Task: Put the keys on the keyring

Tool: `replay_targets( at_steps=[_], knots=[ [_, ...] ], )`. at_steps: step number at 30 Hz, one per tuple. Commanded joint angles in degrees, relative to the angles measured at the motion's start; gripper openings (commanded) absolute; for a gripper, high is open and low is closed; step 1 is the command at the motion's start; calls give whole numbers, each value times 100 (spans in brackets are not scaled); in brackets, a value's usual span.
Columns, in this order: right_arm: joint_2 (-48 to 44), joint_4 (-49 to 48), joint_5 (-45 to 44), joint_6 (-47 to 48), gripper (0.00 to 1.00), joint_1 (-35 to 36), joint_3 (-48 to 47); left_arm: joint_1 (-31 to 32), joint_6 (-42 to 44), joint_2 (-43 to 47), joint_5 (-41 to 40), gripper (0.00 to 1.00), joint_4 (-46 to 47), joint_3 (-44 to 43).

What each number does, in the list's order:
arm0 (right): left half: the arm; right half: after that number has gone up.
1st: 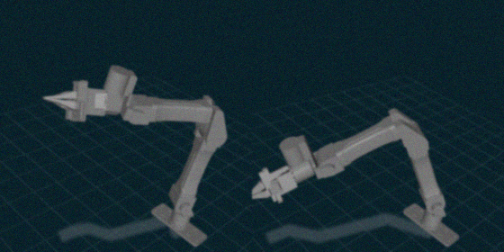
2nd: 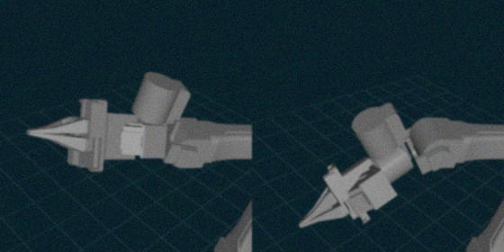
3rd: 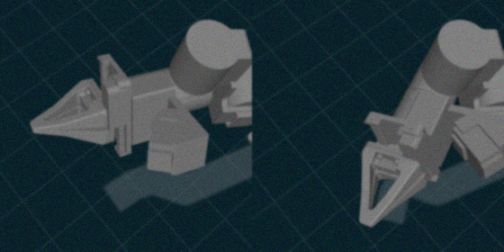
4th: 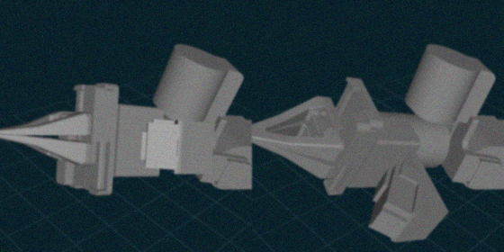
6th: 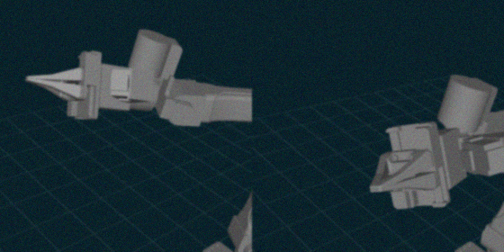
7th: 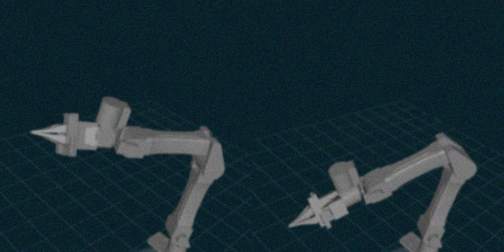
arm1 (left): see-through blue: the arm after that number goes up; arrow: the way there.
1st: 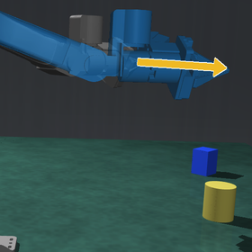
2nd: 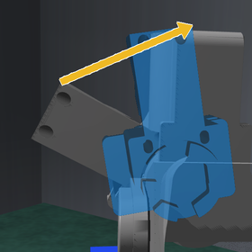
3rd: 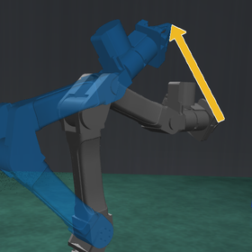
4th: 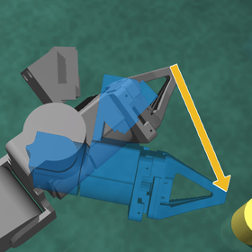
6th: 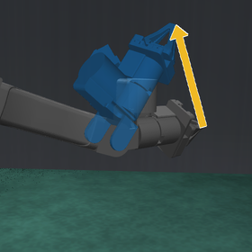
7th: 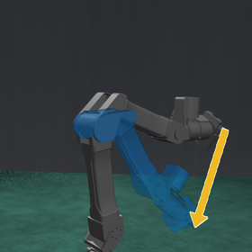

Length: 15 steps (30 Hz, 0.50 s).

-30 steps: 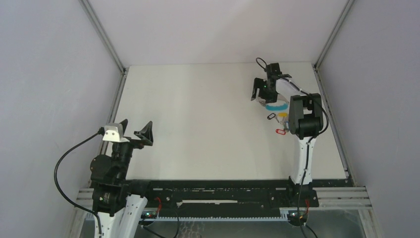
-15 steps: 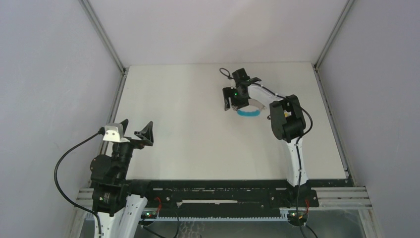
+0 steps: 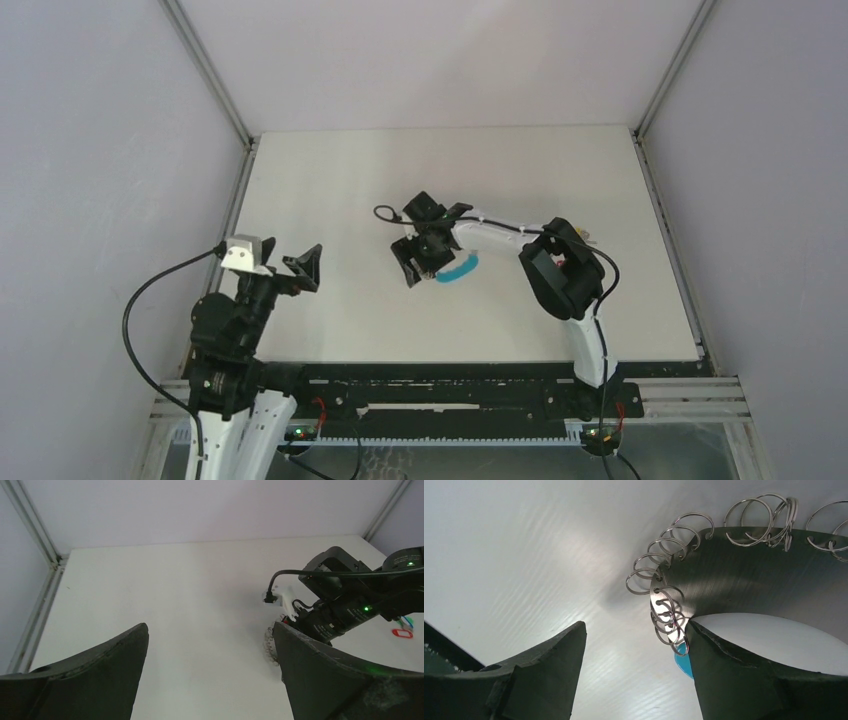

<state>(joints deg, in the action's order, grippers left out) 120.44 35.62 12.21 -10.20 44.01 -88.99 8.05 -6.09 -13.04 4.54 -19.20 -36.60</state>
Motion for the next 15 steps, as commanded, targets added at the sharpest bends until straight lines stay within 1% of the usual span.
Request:
replay_targets(
  at_steps=[1, 4, 9, 12, 15],
  knots=[
    [-353, -104, -35, -120, 74, 465, 435, 43, -372, -503, 482, 98, -101, -336],
    [-678, -227, -141, -164, 75, 649, 851, 47, -658, -854, 701, 96, -264, -437],
    [-1339, -391, -253, -215, 75, 688, 1507, 63, -1131, -1464, 1203, 92, -240, -390],
    [-1898, -541, -297, -244, 76, 687, 1785, 126, -1398, -1795, 1263, 90, -62, -292],
    [-2500, -719, -585, -361, 79, 667, 2091, 252, -1736, -2066, 1291, 89, 403, -64]
  ],
)
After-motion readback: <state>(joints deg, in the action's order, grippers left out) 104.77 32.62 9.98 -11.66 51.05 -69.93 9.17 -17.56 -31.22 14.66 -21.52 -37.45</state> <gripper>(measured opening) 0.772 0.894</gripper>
